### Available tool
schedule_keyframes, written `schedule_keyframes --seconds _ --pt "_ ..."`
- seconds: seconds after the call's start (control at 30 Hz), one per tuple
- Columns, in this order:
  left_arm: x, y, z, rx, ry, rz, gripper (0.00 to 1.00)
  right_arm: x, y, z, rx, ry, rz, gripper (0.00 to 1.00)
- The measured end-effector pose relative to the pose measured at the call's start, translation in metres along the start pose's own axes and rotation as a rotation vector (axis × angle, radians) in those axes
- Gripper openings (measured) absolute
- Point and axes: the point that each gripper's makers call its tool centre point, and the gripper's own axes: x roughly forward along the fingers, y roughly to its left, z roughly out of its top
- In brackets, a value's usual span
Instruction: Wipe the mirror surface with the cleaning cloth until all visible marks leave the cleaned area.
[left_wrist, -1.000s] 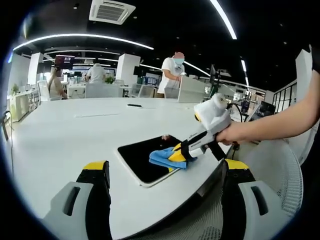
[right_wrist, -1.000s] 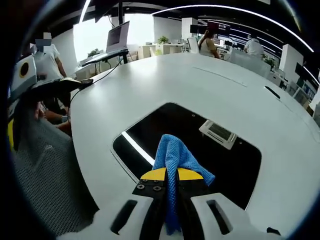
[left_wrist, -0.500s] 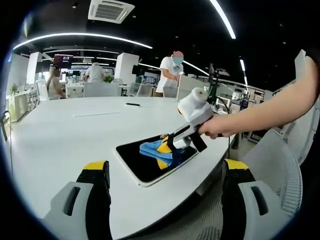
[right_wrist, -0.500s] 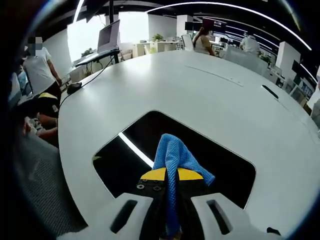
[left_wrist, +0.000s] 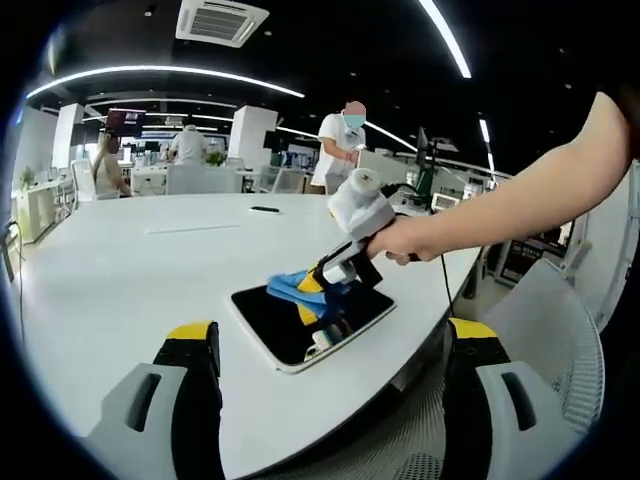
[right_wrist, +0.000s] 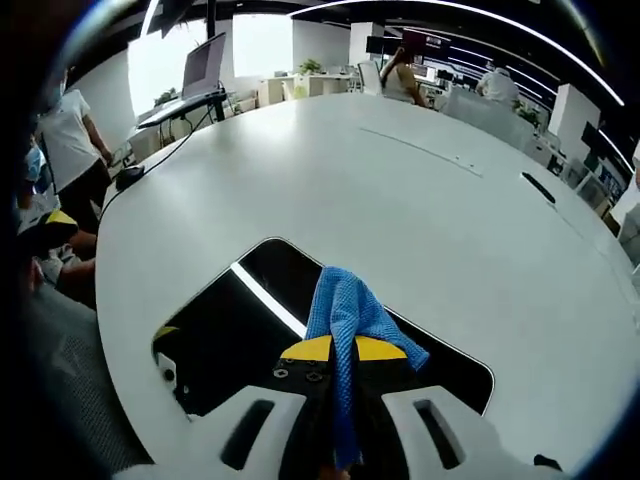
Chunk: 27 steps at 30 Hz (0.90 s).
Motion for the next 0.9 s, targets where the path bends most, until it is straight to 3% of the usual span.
schedule_keyframes --seconds 0.43,0.9 --pt "0.0 0.0 0.0 -0.001 0.001 0.001 0.91 0.015 -0.019 0.011 0.024 0.002 -0.018 0.01" --pt "-0.001 -0.001 0.002 -0.001 -0.011 -0.001 0.9 0.011 -0.012 0.01 0.024 0.004 -0.011 0.01"
